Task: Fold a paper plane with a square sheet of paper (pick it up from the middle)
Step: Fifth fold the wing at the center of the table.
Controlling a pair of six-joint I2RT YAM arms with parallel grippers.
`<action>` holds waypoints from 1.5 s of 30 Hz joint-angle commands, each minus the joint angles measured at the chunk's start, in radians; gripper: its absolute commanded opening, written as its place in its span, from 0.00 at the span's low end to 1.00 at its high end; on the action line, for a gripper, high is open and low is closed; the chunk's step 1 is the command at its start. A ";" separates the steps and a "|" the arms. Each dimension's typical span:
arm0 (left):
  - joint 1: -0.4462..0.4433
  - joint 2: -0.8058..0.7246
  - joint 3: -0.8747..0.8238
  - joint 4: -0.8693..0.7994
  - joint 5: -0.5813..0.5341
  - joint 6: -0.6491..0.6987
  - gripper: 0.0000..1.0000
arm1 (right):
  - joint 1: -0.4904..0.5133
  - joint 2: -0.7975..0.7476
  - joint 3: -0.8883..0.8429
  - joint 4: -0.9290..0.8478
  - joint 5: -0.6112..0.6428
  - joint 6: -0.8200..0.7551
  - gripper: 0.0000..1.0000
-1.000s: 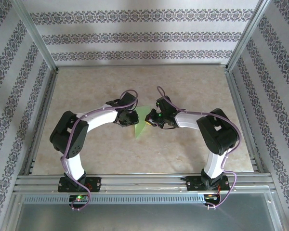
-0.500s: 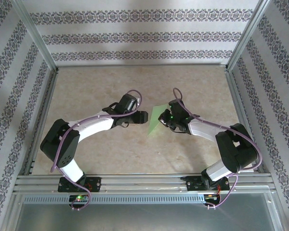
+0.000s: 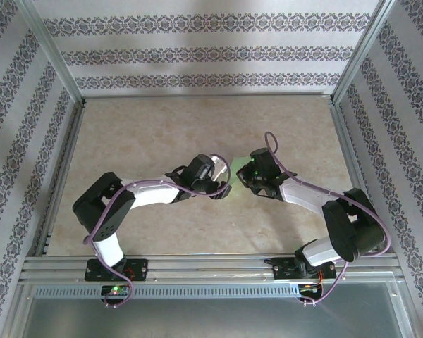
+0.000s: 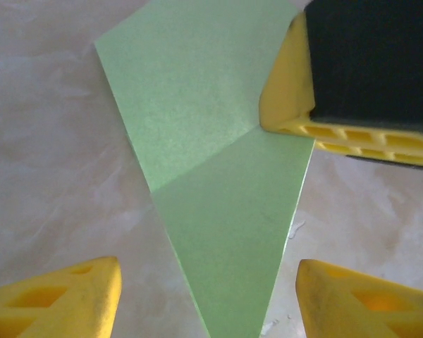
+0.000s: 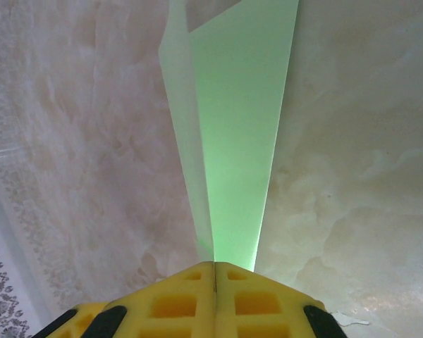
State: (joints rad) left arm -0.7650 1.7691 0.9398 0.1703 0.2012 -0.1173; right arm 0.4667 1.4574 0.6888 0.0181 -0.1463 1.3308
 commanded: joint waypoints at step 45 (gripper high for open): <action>-0.048 0.117 -0.028 0.169 0.018 0.317 0.25 | -0.111 0.114 0.026 -0.049 -0.201 0.015 0.28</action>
State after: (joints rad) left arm -0.7933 1.9030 0.9249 0.3225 0.2127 0.1593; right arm 0.3660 1.5536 0.6846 -0.0006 -0.3149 1.3811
